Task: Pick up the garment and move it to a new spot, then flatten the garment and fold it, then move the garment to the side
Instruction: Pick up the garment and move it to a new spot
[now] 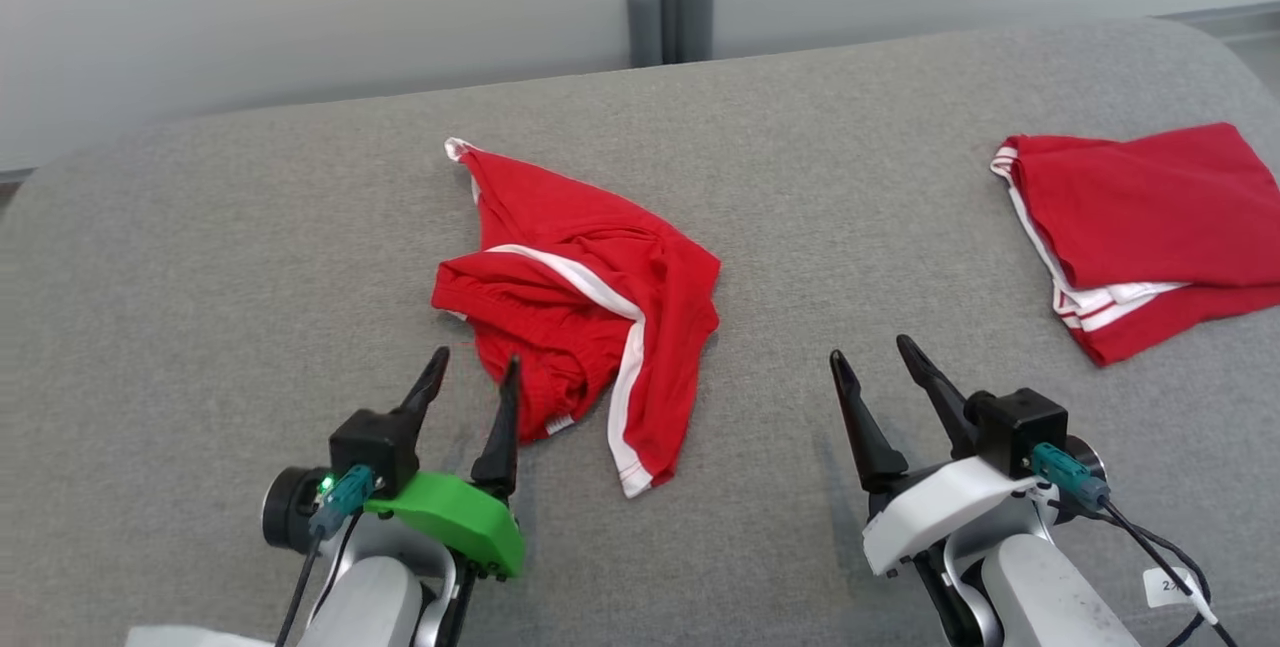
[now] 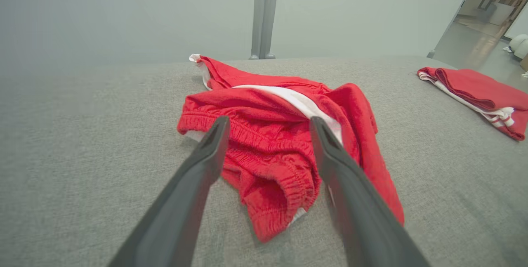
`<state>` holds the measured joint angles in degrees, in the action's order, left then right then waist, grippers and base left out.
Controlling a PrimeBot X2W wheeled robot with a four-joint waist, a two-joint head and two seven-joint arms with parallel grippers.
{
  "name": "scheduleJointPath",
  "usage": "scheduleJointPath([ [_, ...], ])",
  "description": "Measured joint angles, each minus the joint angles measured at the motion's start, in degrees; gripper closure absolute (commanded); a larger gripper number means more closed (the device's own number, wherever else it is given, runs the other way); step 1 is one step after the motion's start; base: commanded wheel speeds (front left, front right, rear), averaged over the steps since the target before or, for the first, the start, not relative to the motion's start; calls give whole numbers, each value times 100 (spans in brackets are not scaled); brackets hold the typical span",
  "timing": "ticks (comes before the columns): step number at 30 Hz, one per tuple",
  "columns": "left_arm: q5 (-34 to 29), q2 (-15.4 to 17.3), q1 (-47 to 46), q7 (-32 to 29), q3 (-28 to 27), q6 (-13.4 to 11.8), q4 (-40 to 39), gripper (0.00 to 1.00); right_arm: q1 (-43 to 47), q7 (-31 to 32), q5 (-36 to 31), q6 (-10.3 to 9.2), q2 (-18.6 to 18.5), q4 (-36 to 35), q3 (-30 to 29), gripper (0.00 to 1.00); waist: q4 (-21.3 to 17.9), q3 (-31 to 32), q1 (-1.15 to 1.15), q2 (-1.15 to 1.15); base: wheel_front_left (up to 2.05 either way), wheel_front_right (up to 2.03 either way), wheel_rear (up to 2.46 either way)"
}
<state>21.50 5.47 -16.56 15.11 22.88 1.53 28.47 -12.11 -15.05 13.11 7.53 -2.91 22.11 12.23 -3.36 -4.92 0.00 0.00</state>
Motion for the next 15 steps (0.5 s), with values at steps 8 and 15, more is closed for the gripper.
scheduleJointPath([
  [8,-420,-63,947,1,-888,66,-646,0,45,0,136,0,9,194,163,0,577,189,0,0,0,0,0],
  [15,-606,-194,1283,1,-1193,256,-759,0,54,0,209,0,8,521,74,0,1148,237,0,0,0,0,0],
])
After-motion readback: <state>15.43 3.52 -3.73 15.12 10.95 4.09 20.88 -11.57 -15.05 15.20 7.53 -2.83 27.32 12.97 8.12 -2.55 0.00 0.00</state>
